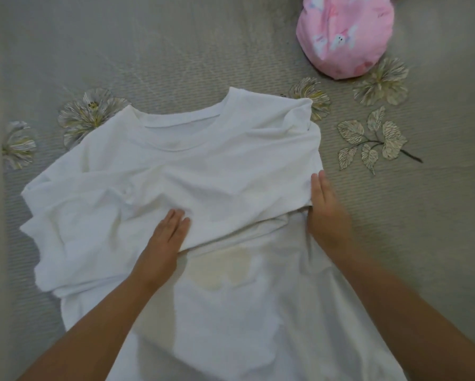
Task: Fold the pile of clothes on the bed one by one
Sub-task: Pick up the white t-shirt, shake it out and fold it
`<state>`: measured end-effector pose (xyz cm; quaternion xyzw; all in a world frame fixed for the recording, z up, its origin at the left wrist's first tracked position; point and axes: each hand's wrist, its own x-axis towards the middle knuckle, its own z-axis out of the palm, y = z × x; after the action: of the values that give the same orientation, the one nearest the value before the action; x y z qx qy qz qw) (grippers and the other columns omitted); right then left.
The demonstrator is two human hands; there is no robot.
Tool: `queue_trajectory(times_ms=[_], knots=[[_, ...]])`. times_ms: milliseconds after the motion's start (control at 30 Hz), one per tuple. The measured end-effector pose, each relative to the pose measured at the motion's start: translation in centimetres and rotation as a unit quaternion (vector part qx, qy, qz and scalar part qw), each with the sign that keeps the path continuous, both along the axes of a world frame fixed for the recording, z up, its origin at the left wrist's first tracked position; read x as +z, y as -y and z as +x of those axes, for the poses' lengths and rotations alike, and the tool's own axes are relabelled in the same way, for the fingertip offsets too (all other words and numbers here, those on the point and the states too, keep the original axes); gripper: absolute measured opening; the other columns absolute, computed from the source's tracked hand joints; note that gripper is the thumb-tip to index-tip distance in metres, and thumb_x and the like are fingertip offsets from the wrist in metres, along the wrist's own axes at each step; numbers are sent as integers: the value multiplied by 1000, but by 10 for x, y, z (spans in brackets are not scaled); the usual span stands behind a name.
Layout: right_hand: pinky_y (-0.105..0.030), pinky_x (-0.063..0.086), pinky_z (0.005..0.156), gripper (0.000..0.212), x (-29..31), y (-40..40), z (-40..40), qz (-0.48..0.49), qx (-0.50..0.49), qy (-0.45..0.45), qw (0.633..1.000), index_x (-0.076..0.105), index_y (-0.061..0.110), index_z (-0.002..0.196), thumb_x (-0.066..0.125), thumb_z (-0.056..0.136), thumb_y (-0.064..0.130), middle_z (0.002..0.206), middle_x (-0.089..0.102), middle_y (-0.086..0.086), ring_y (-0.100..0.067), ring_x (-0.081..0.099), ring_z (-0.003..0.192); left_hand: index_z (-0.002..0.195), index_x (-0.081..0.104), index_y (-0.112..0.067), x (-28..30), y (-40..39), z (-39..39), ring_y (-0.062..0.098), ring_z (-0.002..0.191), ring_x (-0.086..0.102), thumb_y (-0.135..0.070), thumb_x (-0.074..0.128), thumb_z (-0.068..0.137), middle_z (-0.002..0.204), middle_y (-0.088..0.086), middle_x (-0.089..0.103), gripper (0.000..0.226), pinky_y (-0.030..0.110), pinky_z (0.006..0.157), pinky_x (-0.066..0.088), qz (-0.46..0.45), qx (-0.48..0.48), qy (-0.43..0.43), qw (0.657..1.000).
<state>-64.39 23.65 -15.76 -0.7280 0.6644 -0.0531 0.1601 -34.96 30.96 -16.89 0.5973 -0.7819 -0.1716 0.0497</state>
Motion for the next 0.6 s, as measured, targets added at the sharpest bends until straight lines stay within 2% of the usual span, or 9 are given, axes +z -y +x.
queue_trajectory(times_ms=[100,167,233,300,367,400,467,533,600], knots=[[-59,49,70,51,-8,-8,-30,6,-13,-33,999,51,-17,117,48,66,-16,118,51,-41,-56,58,94,117,41,5,4,-10,4,20,140,16,11,22,62,123,27,51,58,25,112,8,-42,-55,-6,998],[-58,39,93,53,-14,-18,-52,62,-32,-80,994,42,-5,132,42,79,-7,137,37,-33,-50,43,121,113,53,3,-1,-23,2,34,129,37,11,38,58,117,26,58,58,31,106,30,-11,-86,47,995],[-50,22,108,56,-21,-25,-63,156,-42,-152,975,21,12,145,36,91,5,153,14,-18,-35,17,140,108,64,4,0,-27,-6,43,107,57,7,43,54,113,25,63,57,46,82,50,48,-69,118,989],[-47,16,110,58,-20,-22,-59,181,-30,-191,964,11,15,147,33,94,12,155,6,-11,-28,9,142,131,42,6,9,-22,-14,47,125,38,2,40,65,140,29,34,66,55,95,39,128,-49,186,973],[-48,15,111,62,-11,-12,-49,205,-28,-207,956,10,12,146,37,90,15,155,7,-9,-26,7,142,146,7,-10,10,-19,-7,35,142,-1,-12,37,82,152,16,-10,70,44,114,8,228,-27,182,956],[-46,16,111,65,-5,-4,-45,221,-36,-197,955,14,11,145,42,87,15,154,9,-9,-26,8,142,146,11,-11,13,-15,-3,30,143,0,-21,35,83,154,12,-5,69,38,114,6,258,9,122,958],[-40,26,107,57,9,10,-40,192,-46,-116,973,35,-1,133,46,79,12,146,29,-18,-30,25,136,134,42,1,21,-4,4,36,134,31,-26,33,76,143,22,35,63,39,110,21,194,70,4,978],[-36,34,90,40,27,24,-29,76,-52,5,996,55,-11,107,42,75,9,117,55,-27,-36,49,113,114,58,10,22,12,11,46,113,52,-18,37,77,119,29,57,52,51,96,37,91,107,-7,990],[-35,33,91,30,36,48,-14,-24,3,28,999,60,-12,105,47,80,1,108,61,-27,-38,54,106,116,55,13,21,35,14,48,115,50,-8,43,79,121,31,55,44,54,96,38,53,131,41,989]])
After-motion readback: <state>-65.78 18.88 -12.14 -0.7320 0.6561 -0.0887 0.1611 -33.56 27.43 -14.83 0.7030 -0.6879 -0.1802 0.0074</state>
